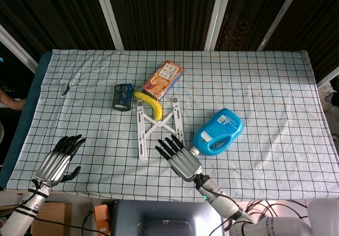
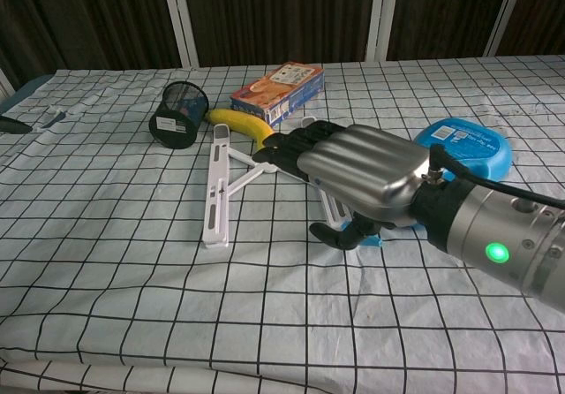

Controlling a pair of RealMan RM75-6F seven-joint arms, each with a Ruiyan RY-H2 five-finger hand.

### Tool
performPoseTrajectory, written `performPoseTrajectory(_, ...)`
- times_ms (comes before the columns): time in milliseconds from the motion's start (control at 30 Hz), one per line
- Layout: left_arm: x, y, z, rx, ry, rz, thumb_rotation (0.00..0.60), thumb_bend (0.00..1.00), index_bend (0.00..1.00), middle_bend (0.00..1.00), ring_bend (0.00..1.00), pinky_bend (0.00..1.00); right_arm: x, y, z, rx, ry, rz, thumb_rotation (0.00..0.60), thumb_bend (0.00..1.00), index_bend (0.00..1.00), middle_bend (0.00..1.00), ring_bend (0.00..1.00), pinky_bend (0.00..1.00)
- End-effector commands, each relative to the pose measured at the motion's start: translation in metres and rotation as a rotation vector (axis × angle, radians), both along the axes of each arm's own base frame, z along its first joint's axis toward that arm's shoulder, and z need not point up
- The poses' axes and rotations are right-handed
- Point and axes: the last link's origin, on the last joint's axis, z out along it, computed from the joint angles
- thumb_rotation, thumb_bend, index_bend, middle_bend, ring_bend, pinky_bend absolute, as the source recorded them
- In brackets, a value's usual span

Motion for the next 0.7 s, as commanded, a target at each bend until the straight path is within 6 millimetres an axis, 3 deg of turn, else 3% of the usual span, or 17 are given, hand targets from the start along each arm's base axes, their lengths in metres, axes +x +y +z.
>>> performPoseTrajectory(33,0.002,0.005,-0.006,-0.010,0.002,0.011,0.600,0.37,0.00,0.00,0.00,0.02,-0.002,-0.002,0.004,-0.005,-0.001,-0.006,0.600,0.36,0.00,0.00,0.00,0.03)
performPoseTrajectory(367,-0.001,0.000,-0.001,0.011,0.043,0.048,0.600,0.37,0.00,0.00,0.00,0.02,-0.007,-0.006,0.020,-0.031,-0.015,-0.023,0.600,0.36,0.00,0.00,0.00,0.03)
performPoseTrajectory(600,-0.014,-0.028,0.024,0.104,0.093,0.043,0.600,0.37,0.00,0.00,0.00,0.02,-0.027,-0.014,0.060,-0.114,0.000,-0.057,0.600,0.36,0.00,0.00,0.00,0.05)
performPoseTrajectory(633,-0.018,-0.034,0.030,0.121,0.094,0.048,0.600,0.37,0.00,0.00,0.00,0.02,-0.032,-0.015,0.069,-0.140,0.008,-0.064,0.600,0.36,0.00,0.03,0.03,0.08)
performPoseTrajectory(700,-0.032,-0.049,0.043,0.178,0.100,0.063,0.600,0.37,0.00,0.00,0.00,0.02,-0.048,-0.018,0.090,-0.195,0.042,-0.089,0.600,0.36,0.02,0.30,0.35,0.33)
